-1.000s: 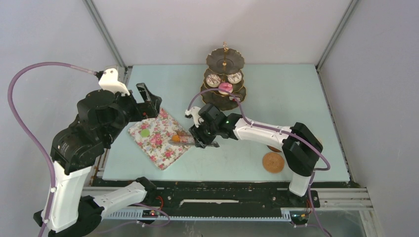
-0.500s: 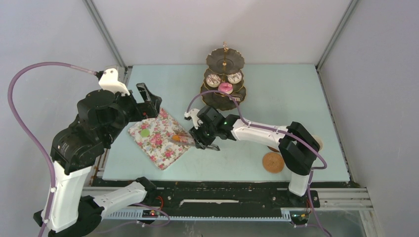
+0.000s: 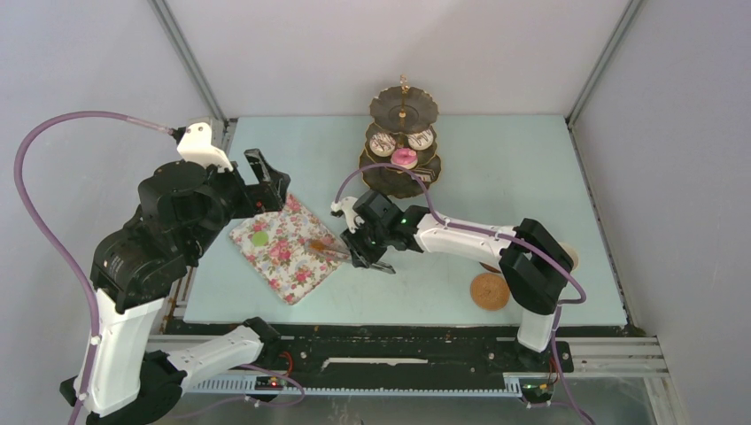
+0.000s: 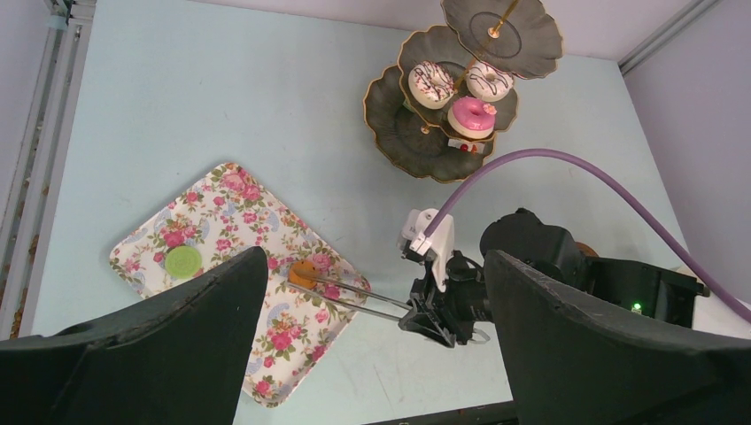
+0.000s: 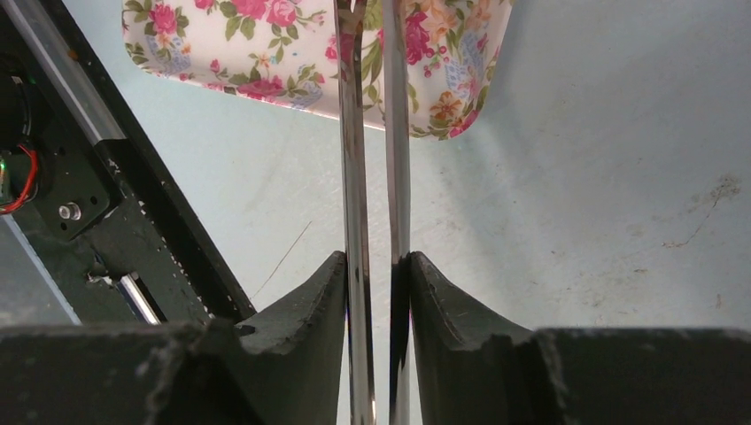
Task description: Serve the afternoon tea
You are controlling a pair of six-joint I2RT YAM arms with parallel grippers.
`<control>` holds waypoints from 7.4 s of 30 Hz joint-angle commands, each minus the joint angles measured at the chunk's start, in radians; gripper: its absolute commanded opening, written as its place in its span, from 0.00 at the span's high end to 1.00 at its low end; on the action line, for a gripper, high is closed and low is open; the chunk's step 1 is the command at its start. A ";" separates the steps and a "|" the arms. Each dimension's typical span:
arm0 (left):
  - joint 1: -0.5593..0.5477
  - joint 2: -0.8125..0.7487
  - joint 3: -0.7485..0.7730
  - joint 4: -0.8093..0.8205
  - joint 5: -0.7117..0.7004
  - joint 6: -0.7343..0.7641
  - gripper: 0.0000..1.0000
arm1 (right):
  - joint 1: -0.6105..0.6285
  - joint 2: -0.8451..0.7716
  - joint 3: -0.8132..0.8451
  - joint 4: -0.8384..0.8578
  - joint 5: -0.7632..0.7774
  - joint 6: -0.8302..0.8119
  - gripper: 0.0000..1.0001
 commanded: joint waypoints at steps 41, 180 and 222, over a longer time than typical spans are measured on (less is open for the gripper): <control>-0.010 0.003 0.016 0.012 0.000 0.003 0.00 | -0.041 0.086 0.447 -0.419 -0.044 0.341 0.55; -0.008 -0.008 -0.005 0.011 -0.008 -0.008 0.00 | -0.197 -0.095 0.137 0.068 -0.395 0.590 0.79; -0.008 0.010 0.012 0.019 0.007 -0.005 0.00 | -0.797 -0.518 0.073 -0.127 -0.374 0.509 0.78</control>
